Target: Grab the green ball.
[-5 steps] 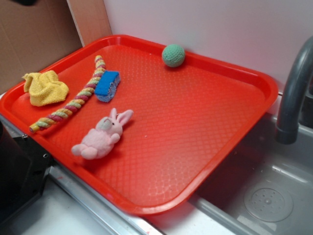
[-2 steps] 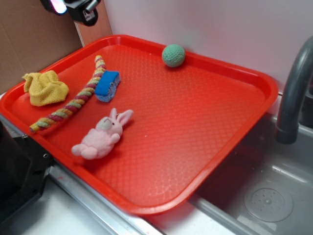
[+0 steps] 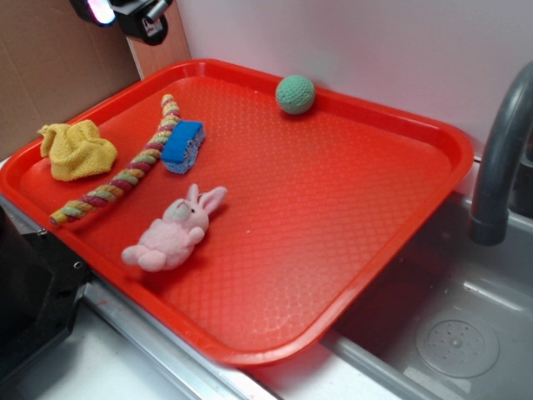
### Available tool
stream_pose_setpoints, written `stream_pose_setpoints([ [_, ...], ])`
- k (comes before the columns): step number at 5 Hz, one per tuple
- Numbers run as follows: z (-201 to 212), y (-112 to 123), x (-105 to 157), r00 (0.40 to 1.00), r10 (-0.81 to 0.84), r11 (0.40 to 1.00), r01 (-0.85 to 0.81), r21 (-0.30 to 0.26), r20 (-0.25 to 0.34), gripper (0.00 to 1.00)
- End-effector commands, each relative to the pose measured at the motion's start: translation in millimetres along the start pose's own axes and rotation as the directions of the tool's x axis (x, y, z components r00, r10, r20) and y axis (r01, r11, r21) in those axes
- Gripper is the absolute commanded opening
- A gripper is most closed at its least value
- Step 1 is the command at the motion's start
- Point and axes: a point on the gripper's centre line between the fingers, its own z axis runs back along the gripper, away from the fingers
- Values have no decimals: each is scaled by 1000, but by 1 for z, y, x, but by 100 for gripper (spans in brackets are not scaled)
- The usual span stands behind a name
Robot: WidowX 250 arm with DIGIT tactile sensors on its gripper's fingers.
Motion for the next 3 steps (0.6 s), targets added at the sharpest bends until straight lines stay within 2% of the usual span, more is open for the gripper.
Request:
stream_pose_setpoints([
  [1,-74,-8,78,990,87,996,-85,24,-112,100],
  [2,-92,-10,89,993,75,997,-73,34,-88,100],
  [3,-91,-16,83,999,0,1000,0,-1,-32,100],
])
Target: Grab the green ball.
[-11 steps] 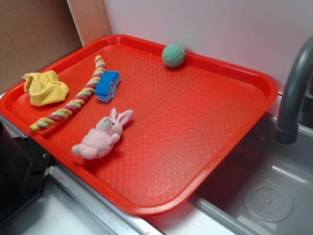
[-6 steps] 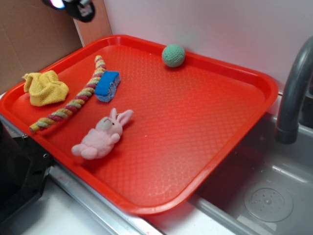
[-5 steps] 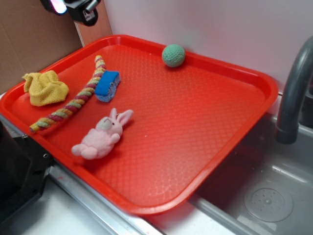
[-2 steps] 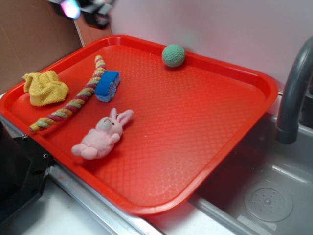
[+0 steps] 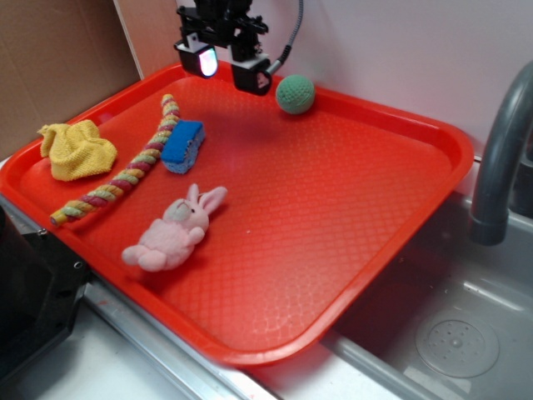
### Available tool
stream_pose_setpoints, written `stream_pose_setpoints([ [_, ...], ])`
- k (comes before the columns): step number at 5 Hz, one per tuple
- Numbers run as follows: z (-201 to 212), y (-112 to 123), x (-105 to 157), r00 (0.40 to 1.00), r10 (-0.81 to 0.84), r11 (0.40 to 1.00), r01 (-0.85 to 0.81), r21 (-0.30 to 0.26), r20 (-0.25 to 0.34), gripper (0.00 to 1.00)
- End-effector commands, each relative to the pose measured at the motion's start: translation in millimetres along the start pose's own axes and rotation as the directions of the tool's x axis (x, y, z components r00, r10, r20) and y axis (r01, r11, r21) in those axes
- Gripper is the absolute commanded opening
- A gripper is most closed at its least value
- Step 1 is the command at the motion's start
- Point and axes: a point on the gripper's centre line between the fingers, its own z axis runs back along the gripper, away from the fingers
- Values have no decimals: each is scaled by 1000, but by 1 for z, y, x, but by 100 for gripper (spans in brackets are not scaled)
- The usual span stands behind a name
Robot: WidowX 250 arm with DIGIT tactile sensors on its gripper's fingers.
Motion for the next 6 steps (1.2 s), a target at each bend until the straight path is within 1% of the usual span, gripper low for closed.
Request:
stream_pose_setpoints([
  [1,20,-7,-7,976,-88,995,95,-26,197,100],
  [2,6,-10,3,980,-99,993,109,-49,171,100],
  [3,-2,-21,22,982,-125,992,125,10,140,100],
  [4,-11,-25,35,976,-169,985,170,6,139,100],
  [5,-12,-37,38,951,-274,959,281,-31,144,100],
  [6,-12,-42,38,940,-310,948,317,-35,142,100],
])
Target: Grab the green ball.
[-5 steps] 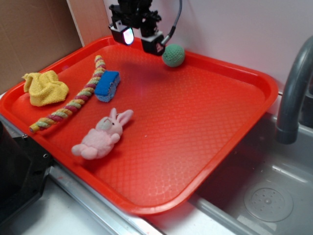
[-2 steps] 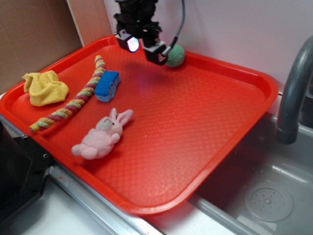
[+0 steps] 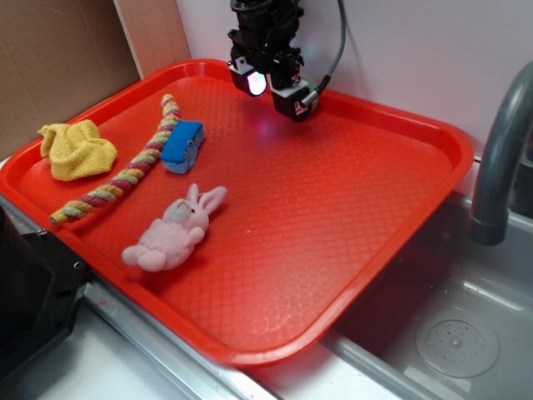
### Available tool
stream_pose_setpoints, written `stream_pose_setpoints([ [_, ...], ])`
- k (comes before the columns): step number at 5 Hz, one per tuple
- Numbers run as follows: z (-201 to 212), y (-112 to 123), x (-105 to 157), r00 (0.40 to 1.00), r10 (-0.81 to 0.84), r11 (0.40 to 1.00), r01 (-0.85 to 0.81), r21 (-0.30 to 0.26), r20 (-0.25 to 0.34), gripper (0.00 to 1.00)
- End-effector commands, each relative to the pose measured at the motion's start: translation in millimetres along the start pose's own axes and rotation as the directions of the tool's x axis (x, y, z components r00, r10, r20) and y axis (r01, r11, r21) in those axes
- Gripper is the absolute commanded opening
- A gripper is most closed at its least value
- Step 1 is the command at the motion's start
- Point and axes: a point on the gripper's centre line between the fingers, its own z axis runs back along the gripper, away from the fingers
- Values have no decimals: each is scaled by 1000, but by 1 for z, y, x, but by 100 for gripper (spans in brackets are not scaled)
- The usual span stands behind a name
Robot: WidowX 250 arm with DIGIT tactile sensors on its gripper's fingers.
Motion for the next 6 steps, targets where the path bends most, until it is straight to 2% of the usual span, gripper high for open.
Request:
stream_pose_setpoints([
  [1,18,-8,22,987,-143,989,145,-27,74,100],
  [2,17,-13,24,975,-209,978,210,-10,75,0],
  [3,17,-15,24,977,-199,980,199,3,70,0],
  [4,28,-9,19,980,-173,985,171,28,94,0],
  [5,60,3,-11,983,-106,994,99,56,152,0],
  [6,91,14,-54,989,52,998,-54,9,138,0],
])
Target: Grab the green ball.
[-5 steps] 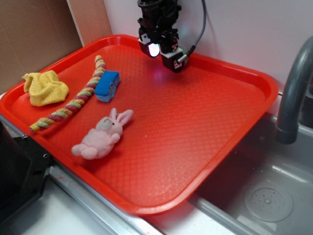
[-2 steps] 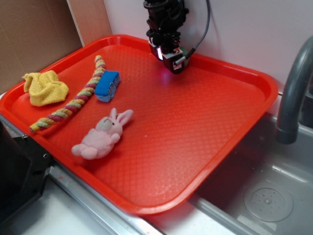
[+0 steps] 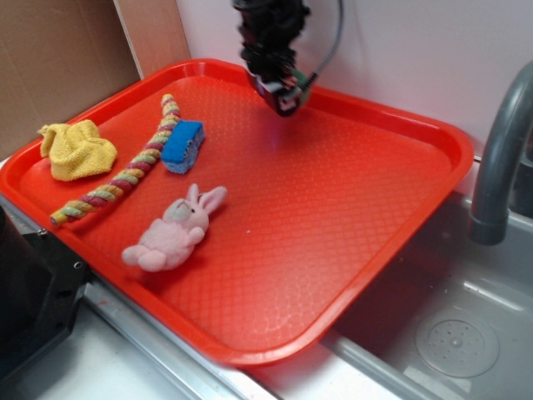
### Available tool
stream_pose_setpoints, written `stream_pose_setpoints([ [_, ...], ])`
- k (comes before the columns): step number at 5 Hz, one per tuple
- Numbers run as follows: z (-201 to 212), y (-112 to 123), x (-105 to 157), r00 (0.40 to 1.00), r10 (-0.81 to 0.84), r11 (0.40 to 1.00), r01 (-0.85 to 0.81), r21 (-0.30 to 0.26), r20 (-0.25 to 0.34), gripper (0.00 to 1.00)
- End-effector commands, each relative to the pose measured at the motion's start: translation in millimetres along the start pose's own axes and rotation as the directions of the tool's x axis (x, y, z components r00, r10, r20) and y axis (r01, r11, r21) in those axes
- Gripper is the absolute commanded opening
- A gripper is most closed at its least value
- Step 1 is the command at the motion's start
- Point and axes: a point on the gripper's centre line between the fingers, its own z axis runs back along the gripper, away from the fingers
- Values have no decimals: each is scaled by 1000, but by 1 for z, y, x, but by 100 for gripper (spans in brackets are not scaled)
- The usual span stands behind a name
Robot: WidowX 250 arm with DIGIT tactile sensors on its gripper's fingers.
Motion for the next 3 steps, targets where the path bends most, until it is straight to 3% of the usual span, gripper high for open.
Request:
stream_pose_setpoints([
  [1,77,-1,-58,930,365,930,-362,70,-44,0],
  [2,94,-16,-83,874,484,870,-479,115,-25,0],
  [3,96,-23,-85,878,478,873,-471,124,-32,0],
])
